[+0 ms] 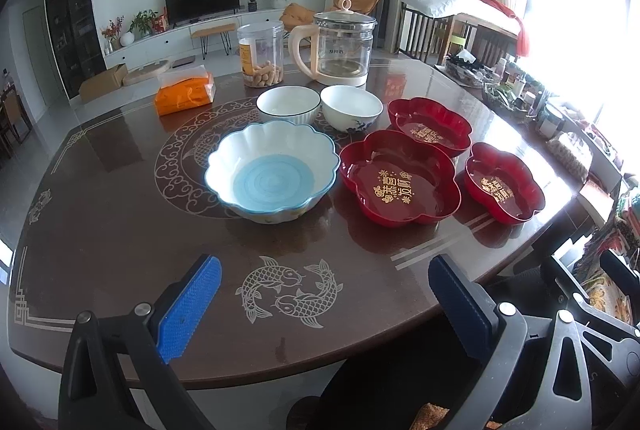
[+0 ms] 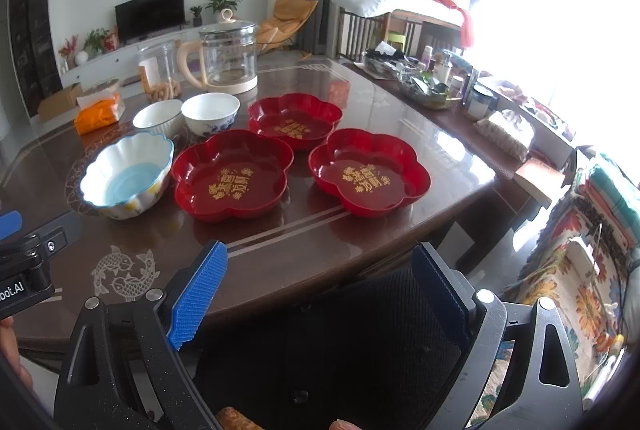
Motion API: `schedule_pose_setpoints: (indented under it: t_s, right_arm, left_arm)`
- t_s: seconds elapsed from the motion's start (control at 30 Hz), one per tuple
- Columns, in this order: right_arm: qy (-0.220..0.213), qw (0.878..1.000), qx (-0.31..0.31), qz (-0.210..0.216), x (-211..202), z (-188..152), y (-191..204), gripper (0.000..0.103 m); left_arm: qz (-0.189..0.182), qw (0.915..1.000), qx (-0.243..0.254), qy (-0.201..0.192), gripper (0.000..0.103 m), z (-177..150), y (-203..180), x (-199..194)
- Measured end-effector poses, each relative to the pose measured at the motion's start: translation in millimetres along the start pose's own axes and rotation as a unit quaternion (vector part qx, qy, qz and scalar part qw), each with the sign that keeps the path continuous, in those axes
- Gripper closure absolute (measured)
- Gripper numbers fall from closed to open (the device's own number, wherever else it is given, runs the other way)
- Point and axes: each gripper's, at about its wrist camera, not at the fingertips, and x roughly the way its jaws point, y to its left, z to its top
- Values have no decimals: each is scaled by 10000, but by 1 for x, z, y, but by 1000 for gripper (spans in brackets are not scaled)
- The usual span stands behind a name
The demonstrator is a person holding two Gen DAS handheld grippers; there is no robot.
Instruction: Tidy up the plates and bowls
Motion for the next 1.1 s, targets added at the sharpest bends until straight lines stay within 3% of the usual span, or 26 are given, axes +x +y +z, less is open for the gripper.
schedule_pose_setpoints:
  t_s: [1.1]
  right_arm:
    - [120, 9999, -31, 98, 3, -6, 3, 8]
  left_arm:
    - [-148, 9998, -88, 78, 0, -2, 1, 2]
